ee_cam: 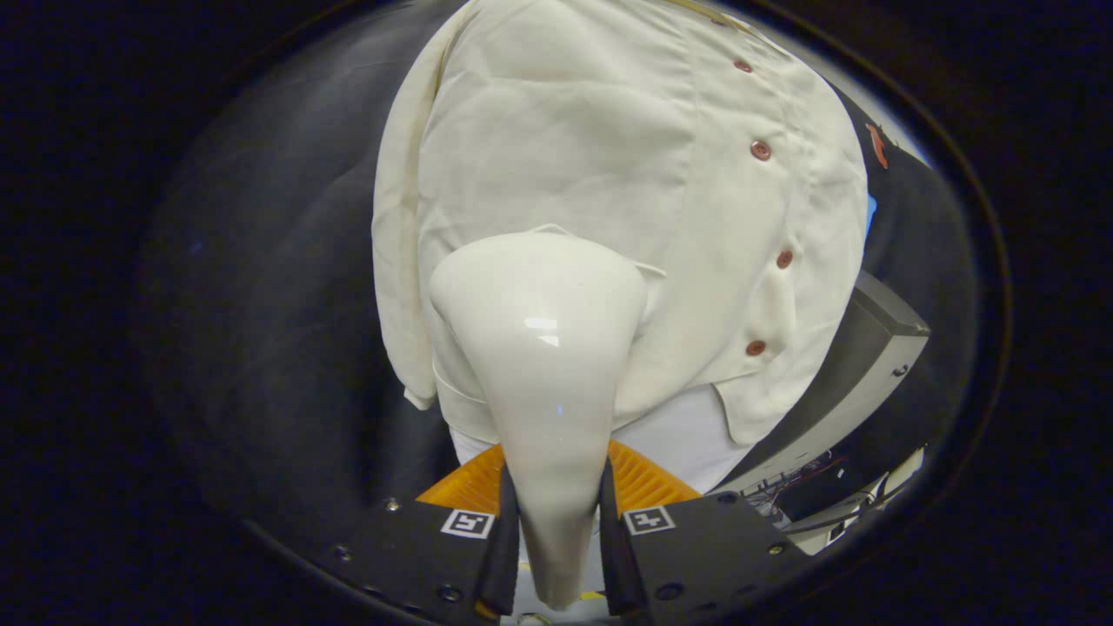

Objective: Iron the clothes twice with a garment steamer, once on the left side and once on the right side.

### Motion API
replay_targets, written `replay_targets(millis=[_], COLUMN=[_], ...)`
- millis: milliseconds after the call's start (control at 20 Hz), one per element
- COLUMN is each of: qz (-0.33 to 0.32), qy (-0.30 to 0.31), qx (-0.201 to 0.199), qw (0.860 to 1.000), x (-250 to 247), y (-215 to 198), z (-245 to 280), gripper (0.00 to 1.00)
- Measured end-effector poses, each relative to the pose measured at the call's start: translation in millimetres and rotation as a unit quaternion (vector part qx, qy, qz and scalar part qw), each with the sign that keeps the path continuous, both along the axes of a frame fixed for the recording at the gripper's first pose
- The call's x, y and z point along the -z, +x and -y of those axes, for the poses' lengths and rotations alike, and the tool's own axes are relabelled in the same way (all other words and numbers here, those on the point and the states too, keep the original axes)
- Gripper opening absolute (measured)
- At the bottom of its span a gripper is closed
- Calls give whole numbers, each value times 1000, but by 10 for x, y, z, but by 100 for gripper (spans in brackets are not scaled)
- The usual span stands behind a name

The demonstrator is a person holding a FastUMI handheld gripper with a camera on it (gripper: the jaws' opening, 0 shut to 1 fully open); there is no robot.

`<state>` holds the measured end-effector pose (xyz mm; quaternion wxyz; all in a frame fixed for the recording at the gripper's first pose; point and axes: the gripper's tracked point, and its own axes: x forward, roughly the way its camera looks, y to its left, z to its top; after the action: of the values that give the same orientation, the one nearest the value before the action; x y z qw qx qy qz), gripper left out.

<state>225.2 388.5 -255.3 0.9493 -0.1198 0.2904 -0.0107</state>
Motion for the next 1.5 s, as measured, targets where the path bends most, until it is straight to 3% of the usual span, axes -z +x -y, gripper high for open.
replay_targets(millis=[350,800,950,1200,1500], qz=[36,121,158,201,213], qy=[13,39,51,70,78], qx=[-51,-103,-114,-95,-63], qw=[998,987,980,973,972], x=[-595,-1988,-2489,-3204,-3634], y=[-469,-864,-832,-560,-67], z=[230,751,987,1418,1730], gripper=[39,39,39,39,39])
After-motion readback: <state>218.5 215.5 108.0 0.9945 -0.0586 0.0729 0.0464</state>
